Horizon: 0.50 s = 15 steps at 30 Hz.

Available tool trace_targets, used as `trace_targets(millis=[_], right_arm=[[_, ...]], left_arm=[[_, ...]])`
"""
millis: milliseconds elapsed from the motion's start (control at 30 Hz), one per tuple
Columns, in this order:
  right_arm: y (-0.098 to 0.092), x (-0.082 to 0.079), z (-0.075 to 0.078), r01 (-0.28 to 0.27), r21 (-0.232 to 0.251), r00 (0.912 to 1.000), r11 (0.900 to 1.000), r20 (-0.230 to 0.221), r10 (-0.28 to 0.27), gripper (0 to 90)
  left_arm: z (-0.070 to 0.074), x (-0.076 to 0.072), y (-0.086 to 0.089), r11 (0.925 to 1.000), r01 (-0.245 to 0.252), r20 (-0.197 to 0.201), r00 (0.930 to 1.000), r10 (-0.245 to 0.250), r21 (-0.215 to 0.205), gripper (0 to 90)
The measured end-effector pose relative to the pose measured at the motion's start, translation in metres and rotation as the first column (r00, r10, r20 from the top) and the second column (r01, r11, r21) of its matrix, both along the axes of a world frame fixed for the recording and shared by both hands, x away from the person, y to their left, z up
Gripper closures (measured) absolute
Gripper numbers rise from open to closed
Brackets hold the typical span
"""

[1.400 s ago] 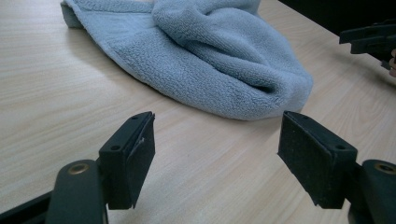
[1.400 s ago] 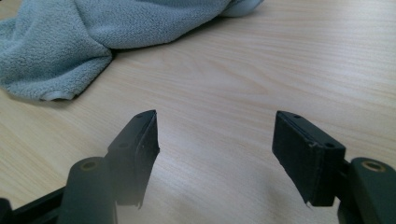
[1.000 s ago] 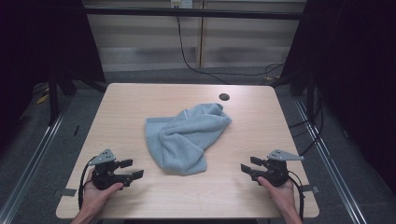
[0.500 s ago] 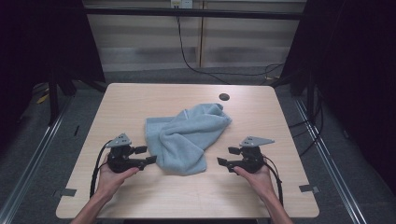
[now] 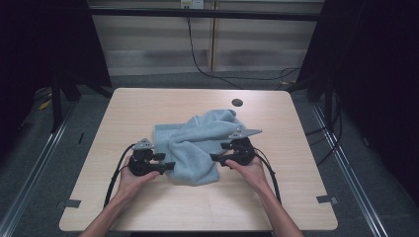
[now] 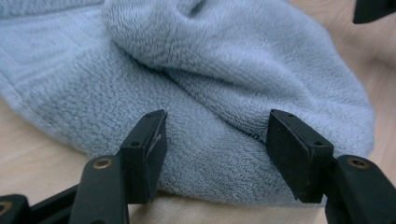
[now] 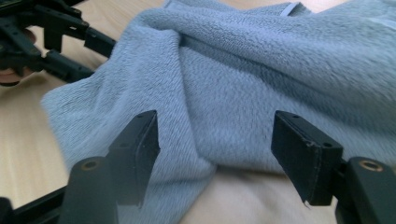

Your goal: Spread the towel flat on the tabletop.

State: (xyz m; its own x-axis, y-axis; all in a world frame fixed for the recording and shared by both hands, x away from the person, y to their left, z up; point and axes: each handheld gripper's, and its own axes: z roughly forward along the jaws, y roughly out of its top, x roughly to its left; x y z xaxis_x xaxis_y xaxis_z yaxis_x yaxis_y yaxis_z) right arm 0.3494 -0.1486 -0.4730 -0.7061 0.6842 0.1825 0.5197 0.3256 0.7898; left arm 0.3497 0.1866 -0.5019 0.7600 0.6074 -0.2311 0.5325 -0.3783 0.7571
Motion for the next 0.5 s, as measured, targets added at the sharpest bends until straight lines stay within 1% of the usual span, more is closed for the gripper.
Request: trace_targets(millis=[100,133,167,200,233,267,333,367,400,433,467,500], right_arm=[[0.010,0.012,-0.003,0.002,0.002,0.9999,1.000,-0.016,-0.002,28.0],[0.013,0.016,-0.006,-0.002,-0.001,0.9998,1.000,-0.021,0.002,27.6],[0.015,0.019,-0.010,-0.006,-0.008,0.9997,1.000,-0.024,0.006,26.4],[0.019,0.021,-0.014,-0.004,-0.026,0.9994,1.000,-0.034,0.003,25.0],[0.021,0.022,-0.019,-0.006,-0.029,0.9991,1.000,-0.043,0.004,24.4],[0.023,0.023,-0.023,-0.001,-0.022,0.9988,1.000,-0.048,0.000,24.7],[0.026,0.022,-0.030,0.004,-0.031,0.9988,1.000,-0.049,-0.006,25.8],[0.027,0.021,-0.033,0.006,-0.032,0.9992,0.999,-0.039,-0.007,27.9],[0.027,0.021,-0.033,0.006,-0.032,0.9992,0.999,-0.039,-0.007,27.9],[0.028,0.019,-0.034,0.008,-0.044,0.9995,0.999,-0.031,-0.010,39.6],[0.028,0.019,-0.034,0.008,-0.044,0.9995,0.999,-0.031,-0.010,39.6],[0.029,0.015,-0.032,-0.006,-0.054,0.9997,0.999,-0.024,0.005,59.8]], left_arm=[[-0.001,-0.001,-0.001,0.9998,0.005,0.024,0.9997,-0.006,0.018,42.3],[-0.002,-0.001,-0.001,0.9998,0.008,0.026,0.9996,-0.008,0.020,44.1],[-0.003,-0.001,-0.001,0.9998,0.009,0.029,0.9995,-0.010,0.018,44.8],[-0.004,-0.002,-0.001,0.9997,0.010,0.038,0.9992,-0.011,0.024,45.6],[-0.004,-0.002,-0.001,0.9996,0.014,0.038,0.9992,-0.015,0.026,46.3],[-0.004,-0.002,-0.001,0.9994,0.019,0.039,0.9990,-0.020,0.028,46.9],[-0.005,-0.003,-0.001,0.9996,0.015,0.042,0.9990,-0.016,0.026,48.5],[-0.005,-0.003,-0.001,0.9996,0.015,0.042,0.9990,-0.016,0.026,49.1],[-0.005,-0.003,-0.001,0.9993,0.018,0.047,0.9987,-0.019,0.033,49.1],[-0.005,-0.004,-0.002,0.9992,0.016,0.052,0.9985,-0.017,0.037,51.5],[-0.005,-0.004,-0.003,0.9989,0.021,0.056,0.9982,-0.023,0.043,51.5],[-0.005,-0.006,-0.004,0.9984,0.020,0.063,0.9977,-0.023,0.053,54.4]])
